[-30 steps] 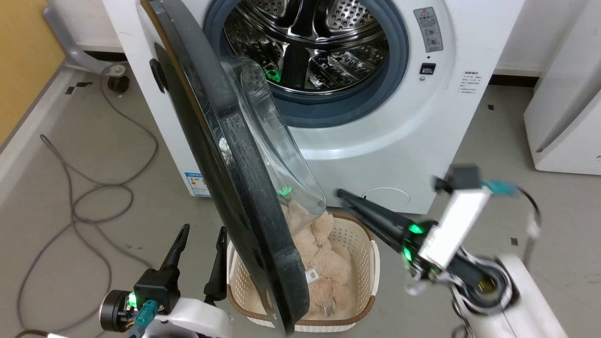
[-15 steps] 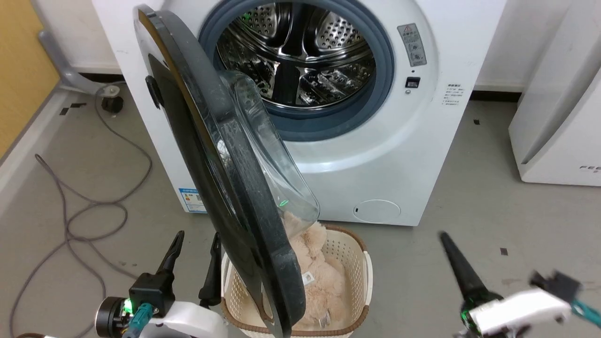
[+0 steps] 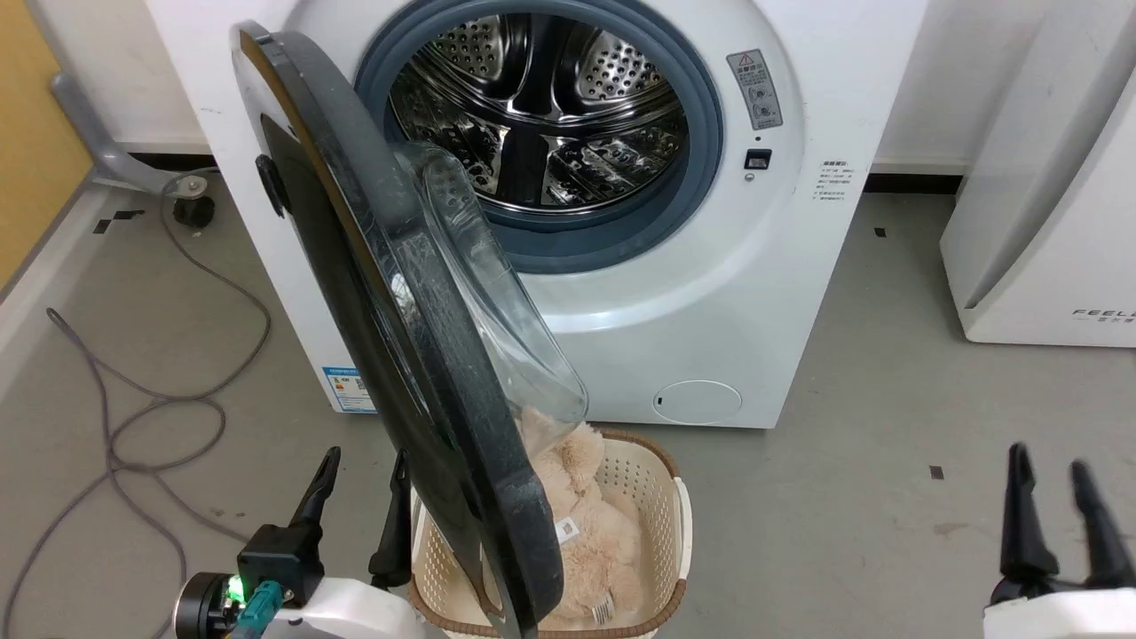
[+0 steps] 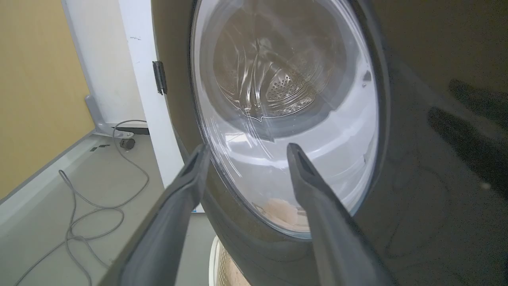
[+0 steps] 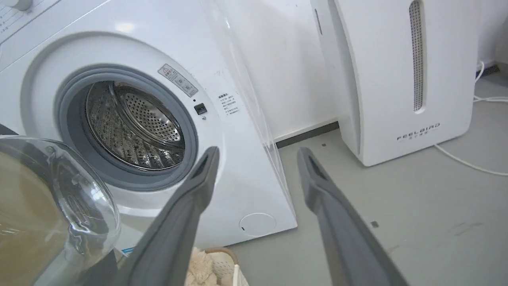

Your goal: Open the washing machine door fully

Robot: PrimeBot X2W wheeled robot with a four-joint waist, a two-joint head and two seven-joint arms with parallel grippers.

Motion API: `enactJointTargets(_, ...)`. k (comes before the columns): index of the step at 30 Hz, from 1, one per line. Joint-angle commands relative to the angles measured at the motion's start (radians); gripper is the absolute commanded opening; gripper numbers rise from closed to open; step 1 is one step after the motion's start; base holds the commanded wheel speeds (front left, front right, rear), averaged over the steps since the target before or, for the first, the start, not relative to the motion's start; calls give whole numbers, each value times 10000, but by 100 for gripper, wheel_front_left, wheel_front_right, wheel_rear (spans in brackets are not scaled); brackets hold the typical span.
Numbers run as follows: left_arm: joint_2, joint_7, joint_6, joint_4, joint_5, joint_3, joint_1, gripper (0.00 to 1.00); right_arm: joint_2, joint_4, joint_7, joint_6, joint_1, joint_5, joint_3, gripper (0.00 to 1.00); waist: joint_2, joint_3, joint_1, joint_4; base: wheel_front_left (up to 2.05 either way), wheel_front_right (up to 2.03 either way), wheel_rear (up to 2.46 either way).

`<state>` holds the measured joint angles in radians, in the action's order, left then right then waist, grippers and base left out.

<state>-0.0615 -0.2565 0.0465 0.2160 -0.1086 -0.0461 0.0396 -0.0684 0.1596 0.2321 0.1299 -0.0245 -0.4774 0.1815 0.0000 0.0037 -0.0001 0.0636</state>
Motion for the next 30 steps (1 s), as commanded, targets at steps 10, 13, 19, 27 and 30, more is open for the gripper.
enactJointTargets(10, 9, -53, -32, 30, -8, 139, -163, 100, 177, -2313, -401, 8, -688, 3899, -384, 100, 0, -2, 1, -62, 0, 0, 0)
enactJointTargets(13, 12, -53, -34, 30, 19, 145, -167, 100, 178, -2504, -739, 8, -968, 4302, -754, 100, 0, -1, 1, -62, 0, 0, 0)
enactJointTargets(19, 4, -53, 4, 64, 64, 144, -149, 100, 180, -2157, -958, 8, -1277, 4282, -886, 100, 0, 9, 1, -27, 0, 0, 0)
enactJointTargets(27, -46, -53, 27, 125, 127, 166, -138, 7, 180, -1748, -804, 8, -1187, 4133, -864, 100, 0, 27, 1, -27, 0, 0, 0)
enactJointTargets(30, -60, -53, 43, 113, 143, 164, -144, 0, 180, -1696, -793, 8, -1148, 4092, -867, 100, 0, 33, 1, -25, 0, 0, 0)
